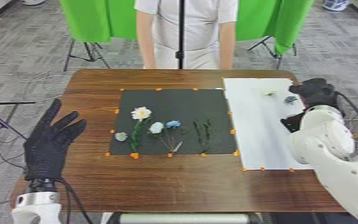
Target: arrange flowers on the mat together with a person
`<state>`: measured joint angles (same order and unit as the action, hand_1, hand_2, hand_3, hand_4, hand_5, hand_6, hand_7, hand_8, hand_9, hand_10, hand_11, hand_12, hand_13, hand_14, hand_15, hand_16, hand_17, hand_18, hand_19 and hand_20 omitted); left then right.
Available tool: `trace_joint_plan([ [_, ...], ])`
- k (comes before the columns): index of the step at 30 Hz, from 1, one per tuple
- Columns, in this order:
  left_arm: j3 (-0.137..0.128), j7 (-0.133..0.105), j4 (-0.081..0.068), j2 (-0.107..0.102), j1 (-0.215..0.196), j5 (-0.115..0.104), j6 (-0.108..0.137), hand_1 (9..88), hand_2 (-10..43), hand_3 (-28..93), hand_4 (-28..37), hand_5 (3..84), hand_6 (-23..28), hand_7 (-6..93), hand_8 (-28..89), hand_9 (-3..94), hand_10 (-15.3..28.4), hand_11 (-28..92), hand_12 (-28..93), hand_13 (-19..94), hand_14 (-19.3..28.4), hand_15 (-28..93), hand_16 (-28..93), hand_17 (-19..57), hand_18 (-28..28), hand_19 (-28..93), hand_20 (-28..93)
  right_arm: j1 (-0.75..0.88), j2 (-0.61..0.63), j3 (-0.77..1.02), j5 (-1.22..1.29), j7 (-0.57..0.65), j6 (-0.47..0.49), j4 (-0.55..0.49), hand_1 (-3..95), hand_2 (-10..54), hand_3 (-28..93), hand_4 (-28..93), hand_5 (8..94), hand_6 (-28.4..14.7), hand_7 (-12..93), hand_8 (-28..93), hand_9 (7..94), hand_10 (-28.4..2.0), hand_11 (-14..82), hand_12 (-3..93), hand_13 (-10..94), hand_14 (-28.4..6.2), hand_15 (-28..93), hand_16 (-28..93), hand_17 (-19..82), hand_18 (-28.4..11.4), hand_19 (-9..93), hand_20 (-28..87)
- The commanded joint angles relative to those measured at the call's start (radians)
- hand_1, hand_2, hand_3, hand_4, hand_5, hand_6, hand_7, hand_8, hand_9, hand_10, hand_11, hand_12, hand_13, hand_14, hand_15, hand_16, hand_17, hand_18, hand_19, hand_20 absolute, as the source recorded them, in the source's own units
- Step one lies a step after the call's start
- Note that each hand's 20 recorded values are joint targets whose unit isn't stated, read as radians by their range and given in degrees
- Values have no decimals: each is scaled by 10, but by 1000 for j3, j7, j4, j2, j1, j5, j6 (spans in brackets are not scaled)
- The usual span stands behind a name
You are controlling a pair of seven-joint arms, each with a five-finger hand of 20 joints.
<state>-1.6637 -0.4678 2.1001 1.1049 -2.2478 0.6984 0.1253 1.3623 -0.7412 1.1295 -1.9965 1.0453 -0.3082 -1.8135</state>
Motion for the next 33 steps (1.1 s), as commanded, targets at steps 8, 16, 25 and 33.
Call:
trace_joint_plan([
  [8, 26, 5, -24, 0, 42, -3, -9, 223, 84, 740, -270, 304, 51, 111, -89, 361, 182, 222, 110, 316, 250, 464, -75, 22, 284, 769, -269, -385, -27, -320, 10, 27, 270, 290, 287, -5, 714, -231, 400, 10, 131, -115, 546, -204, 215, 156, 543, -180, 571, 90, 164, -279, 633, 164],
  [16, 30, 5, -26, -4, 57, -1, -16, 223, 83, 741, -270, 304, 51, 110, -89, 361, 182, 222, 111, 316, 250, 463, -75, 22, 284, 770, -269, -436, -56, -405, 42, 15, 367, 386, 301, -24, 723, -241, 382, 18, 136, -117, 495, -203, 153, 147, 504, -184, 504, 85, 145, -283, 585, 126],
  [25, 29, 7, -27, 4, 65, 1, -18, 223, 83, 741, -270, 304, 52, 111, -89, 362, 182, 223, 110, 317, 250, 465, -75, 22, 284, 770, -269, -405, -68, -431, 42, -20, 401, 421, 356, -56, 741, -267, 416, 31, 174, -138, 511, -184, 153, 148, 525, -162, 475, 94, 146, -277, 569, 120],
  [33, 41, 4, -31, -7, 75, -5, -19, 223, 83, 741, -270, 304, 51, 111, -89, 362, 182, 223, 110, 316, 250, 464, -75, 21, 284, 770, -270, -387, -68, -473, -7, -37, 332, 450, 502, -95, 707, -282, 568, 49, 271, -145, 683, -122, 193, 159, 690, -69, 410, 196, 253, -206, 660, 120],
])
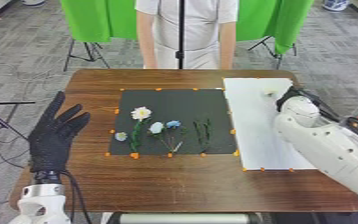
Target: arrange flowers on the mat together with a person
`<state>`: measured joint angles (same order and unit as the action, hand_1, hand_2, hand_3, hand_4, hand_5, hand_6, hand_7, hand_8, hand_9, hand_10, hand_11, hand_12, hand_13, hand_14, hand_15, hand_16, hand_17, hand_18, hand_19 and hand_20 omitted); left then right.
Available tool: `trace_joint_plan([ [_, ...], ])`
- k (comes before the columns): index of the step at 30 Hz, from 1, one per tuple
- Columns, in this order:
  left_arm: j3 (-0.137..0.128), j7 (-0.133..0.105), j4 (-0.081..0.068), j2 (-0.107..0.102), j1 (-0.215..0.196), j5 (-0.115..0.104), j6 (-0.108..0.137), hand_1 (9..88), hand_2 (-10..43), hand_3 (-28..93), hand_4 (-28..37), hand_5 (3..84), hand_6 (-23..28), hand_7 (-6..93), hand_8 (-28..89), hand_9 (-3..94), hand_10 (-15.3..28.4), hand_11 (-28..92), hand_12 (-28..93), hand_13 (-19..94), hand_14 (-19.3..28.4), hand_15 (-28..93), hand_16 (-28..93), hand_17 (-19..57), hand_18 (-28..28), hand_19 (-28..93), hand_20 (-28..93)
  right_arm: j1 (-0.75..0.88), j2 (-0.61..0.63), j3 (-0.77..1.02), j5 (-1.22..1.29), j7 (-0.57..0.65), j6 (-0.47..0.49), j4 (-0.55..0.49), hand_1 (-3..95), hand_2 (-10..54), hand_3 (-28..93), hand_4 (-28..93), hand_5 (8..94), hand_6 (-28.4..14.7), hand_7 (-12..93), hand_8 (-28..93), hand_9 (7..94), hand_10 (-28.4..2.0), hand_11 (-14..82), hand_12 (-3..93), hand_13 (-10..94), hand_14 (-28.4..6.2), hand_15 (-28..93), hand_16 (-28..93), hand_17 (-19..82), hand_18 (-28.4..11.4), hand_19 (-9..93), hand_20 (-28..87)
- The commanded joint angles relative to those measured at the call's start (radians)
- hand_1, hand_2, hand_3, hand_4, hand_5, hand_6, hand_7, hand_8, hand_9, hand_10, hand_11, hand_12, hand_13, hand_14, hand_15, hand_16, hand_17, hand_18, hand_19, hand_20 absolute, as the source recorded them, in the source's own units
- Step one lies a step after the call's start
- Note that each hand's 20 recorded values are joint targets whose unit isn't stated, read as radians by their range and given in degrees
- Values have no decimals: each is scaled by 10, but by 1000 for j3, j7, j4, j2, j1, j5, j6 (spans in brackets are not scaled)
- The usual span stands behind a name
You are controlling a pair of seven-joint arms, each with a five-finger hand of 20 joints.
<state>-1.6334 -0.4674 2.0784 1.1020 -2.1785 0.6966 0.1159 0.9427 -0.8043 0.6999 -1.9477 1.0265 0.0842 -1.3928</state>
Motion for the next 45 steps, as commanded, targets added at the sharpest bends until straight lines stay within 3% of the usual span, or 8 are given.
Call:
trace_joint_plan([
  [1, 11, 2, -9, -5, 6, -4, -8, 223, 83, 741, -270, 304, 51, 112, -89, 362, 182, 223, 110, 316, 249, 465, -75, 21, 284, 769, -270, 33, -2, -54, -70, -22, -82, 33, 526, -95, 684, -282, 587, 45, 291, -113, 713, -108, 175, 188, 710, -50, 392, 233, 264, -194, 675, 119],
  [6, 5, 2, -7, 1, 2, -1, -9, 223, 84, 740, -271, 304, 51, 112, -89, 361, 182, 223, 110, 316, 250, 465, -75, 21, 284, 769, -269, 49, 4, -67, -122, -40, -169, 31, 609, -95, 627, -283, 703, 38, 427, -85, 874, -39, 108, 339, 815, -7, 373, 308, 329, -142, 714, 105],
  [21, -13, 12, 9, 12, -28, 6, -3, 224, 83, 740, -270, 305, 53, 113, -90, 362, 183, 224, 110, 317, 249, 465, -76, 21, 284, 769, -267, 40, 67, -8, -301, -10, -370, -223, 611, -95, 670, -283, 754, 16, 404, -68, 918, -37, 113, 367, 847, -19, 421, 303, 370, -111, 707, 134],
  [27, -17, 9, 13, 10, -34, 6, -1, 223, 83, 740, -270, 305, 52, 112, -90, 362, 182, 224, 110, 317, 249, 465, -75, 21, 284, 769, -267, 43, 68, 15, -284, -65, -345, -364, 610, -95, 675, -283, 760, 12, 393, -60, 920, -38, 114, 369, 846, -22, 432, 302, 368, -115, 714, 142],
  [31, -9, 0, 10, 3, -29, 1, 1, 223, 84, 740, -270, 305, 53, 112, -90, 362, 182, 224, 110, 317, 250, 466, -76, 21, 284, 769, -268, -10, 48, -52, -365, 23, -335, -341, 612, -95, 673, -283, 760, 10, 387, -54, 921, -41, 115, 371, 845, -24, 439, 300, 364, -120, 718, 146],
  [35, -9, -12, 13, -13, -37, -8, 13, 223, 84, 740, -270, 305, 52, 112, -90, 362, 182, 224, 111, 316, 250, 465, -76, 21, 284, 769, -268, -16, 48, -31, -298, 62, -246, -299, 553, -95, 677, -280, 689, -9, 302, -61, 869, -80, 134, 338, 792, -71, 499, 216, 307, -168, 737, 151],
  [40, -12, -5, 17, -8, -42, -3, 10, 224, 84, 739, -270, 305, 52, 113, -89, 362, 182, 224, 110, 316, 250, 465, -75, 21, 284, 770, -268, -36, 54, 1, -174, 99, -113, -224, 393, -95, 714, -258, 506, -34, 150, -128, 661, -199, 212, 156, 648, -163, 546, 129, 210, -249, 713, 144],
  [45, -5, -15, 13, -14, -32, -6, 11, 223, 84, 740, -269, 305, 53, 111, -89, 361, 182, 223, 110, 317, 249, 465, -75, 21, 284, 769, -268, -67, 34, 4, -68, 111, -30, -110, 366, -95, 699, -251, 446, -46, 121, -117, 586, -238, 175, 146, 591, -200, 559, 110, 188, -272, 702, 138],
])
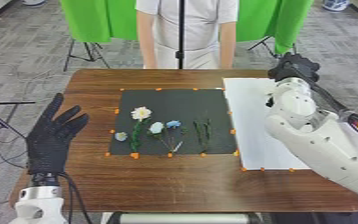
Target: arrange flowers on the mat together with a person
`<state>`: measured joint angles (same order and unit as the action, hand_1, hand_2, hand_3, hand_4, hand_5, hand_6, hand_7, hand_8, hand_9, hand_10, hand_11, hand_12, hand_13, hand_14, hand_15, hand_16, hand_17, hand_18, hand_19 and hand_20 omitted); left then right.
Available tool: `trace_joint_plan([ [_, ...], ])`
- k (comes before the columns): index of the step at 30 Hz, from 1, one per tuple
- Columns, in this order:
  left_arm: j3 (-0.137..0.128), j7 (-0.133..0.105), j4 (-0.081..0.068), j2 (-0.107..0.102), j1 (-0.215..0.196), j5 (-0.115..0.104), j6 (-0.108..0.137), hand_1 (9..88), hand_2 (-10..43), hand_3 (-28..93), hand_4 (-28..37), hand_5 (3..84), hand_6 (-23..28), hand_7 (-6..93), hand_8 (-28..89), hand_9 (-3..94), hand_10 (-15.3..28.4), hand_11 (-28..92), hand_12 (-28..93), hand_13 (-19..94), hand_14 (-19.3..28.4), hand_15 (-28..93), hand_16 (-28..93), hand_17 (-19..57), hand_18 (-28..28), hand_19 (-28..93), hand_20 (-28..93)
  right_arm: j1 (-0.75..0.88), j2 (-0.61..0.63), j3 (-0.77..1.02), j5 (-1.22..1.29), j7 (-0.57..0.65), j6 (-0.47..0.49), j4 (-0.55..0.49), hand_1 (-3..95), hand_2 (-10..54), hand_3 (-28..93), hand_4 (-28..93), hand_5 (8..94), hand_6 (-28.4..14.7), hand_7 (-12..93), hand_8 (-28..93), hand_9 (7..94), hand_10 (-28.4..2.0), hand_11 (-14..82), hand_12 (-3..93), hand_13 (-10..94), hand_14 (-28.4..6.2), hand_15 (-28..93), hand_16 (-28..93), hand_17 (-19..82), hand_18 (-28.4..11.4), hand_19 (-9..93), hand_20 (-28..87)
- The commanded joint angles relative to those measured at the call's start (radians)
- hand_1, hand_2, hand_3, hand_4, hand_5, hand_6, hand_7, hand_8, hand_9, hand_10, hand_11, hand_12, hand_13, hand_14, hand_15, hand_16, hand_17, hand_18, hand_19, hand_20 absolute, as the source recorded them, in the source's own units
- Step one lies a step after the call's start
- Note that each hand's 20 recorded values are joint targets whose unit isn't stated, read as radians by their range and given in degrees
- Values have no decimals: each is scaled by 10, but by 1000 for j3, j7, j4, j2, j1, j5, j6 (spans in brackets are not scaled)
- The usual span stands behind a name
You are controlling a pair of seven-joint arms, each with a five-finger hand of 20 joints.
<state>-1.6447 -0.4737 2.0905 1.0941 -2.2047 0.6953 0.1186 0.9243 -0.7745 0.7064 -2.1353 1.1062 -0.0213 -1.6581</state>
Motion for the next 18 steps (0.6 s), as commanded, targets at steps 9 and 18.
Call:
trace_joint_plan([
  [9, 13, -5, -4, -5, 12, 0, -1, 223, 84, 741, -269, 305, 52, 112, -89, 362, 182, 223, 110, 316, 248, 465, -75, 21, 284, 770, -269, -33, -8, 4, 208, 39, 121, 244, 367, -95, 700, -253, 446, -35, 126, -111, 567, -243, 151, 139, 580, -200, 559, 94, 182, -272, 694, 133],
  [18, 29, -9, -11, -17, 37, -1, -6, 223, 84, 740, -269, 304, 52, 113, -90, 362, 182, 223, 110, 316, 249, 464, -76, 21, 284, 769, -267, -47, -42, -20, 243, -7, 136, 297, 383, -95, 714, -264, 466, -4, 161, -130, 577, -224, 148, 140, 590, -180, 550, 88, 187, -255, 688, 138],
])
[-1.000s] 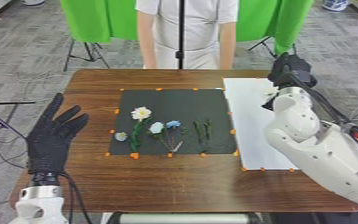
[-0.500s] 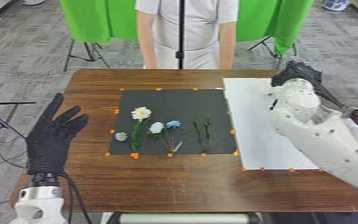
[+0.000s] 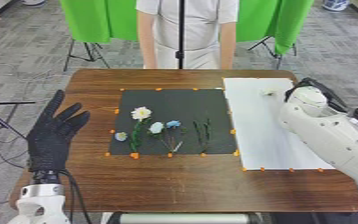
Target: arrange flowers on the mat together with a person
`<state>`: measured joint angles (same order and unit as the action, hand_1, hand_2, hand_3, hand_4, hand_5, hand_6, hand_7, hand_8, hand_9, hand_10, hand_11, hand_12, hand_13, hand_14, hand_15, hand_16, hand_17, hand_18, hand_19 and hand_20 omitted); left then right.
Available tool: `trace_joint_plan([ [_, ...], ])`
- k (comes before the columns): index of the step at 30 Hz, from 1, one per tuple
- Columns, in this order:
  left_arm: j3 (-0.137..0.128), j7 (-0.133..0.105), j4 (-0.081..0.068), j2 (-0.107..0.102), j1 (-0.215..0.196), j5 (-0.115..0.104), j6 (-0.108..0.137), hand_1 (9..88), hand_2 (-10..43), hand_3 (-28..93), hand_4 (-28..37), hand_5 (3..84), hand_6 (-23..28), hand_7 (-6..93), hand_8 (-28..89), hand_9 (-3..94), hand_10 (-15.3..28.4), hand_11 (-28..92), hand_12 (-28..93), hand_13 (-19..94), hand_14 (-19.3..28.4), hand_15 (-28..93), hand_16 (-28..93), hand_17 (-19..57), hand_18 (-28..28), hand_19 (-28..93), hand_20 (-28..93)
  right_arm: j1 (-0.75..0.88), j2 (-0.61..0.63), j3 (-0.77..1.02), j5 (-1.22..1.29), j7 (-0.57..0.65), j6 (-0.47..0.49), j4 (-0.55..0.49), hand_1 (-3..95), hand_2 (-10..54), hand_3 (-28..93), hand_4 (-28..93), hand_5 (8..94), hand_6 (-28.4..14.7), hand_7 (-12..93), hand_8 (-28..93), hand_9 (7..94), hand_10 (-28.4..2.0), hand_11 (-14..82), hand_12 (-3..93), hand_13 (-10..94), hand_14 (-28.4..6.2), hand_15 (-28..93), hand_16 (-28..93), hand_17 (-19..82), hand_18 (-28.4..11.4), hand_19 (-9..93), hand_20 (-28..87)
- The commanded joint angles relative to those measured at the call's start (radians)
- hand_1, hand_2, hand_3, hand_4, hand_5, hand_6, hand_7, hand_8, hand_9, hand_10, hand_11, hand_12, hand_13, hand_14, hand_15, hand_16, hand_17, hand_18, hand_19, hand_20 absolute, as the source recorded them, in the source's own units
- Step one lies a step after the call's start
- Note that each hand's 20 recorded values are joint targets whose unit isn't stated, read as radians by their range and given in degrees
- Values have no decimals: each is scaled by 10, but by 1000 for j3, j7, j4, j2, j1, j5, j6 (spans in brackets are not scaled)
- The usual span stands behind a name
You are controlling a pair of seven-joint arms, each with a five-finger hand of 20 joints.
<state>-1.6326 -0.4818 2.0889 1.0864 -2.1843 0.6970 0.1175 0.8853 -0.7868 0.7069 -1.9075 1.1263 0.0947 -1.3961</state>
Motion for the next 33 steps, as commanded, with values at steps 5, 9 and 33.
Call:
trace_joint_plan([
  [5, 28, 22, -24, 7, 44, -2, -19, 223, 84, 740, -270, 304, 52, 113, -90, 361, 182, 225, 111, 316, 249, 465, -76, 21, 284, 769, -267, 10, -43, -14, 33, -31, 21, 49, 411, -95, 722, -273, 516, 9, 177, -143, 626, -204, 150, 137, 634, -157, 529, 92, 209, -241, 691, 146],
  [9, 29, 32, -27, 12, 48, 4, -28, 224, 83, 741, -269, 304, 52, 113, -90, 361, 181, 224, 111, 316, 249, 466, -75, 21, 284, 769, -267, 37, -36, -37, 1, -54, -13, 54, 448, -95, 721, -278, 574, 24, 195, -150, 675, -175, 163, 140, 674, -130, 512, 106, 233, -226, 700, 150],
  [33, 6, 30, -7, 12, 11, 12, -24, 224, 84, 740, -269, 304, 52, 114, -90, 361, 182, 225, 110, 316, 249, 464, -76, 21, 284, 768, -264, 10, 2, -98, -226, -63, -373, -84, 638, -95, 646, -283, 806, 18, 329, -43, 932, -41, 104, 355, 852, -5, 451, 319, 375, -139, 749, 142],
])
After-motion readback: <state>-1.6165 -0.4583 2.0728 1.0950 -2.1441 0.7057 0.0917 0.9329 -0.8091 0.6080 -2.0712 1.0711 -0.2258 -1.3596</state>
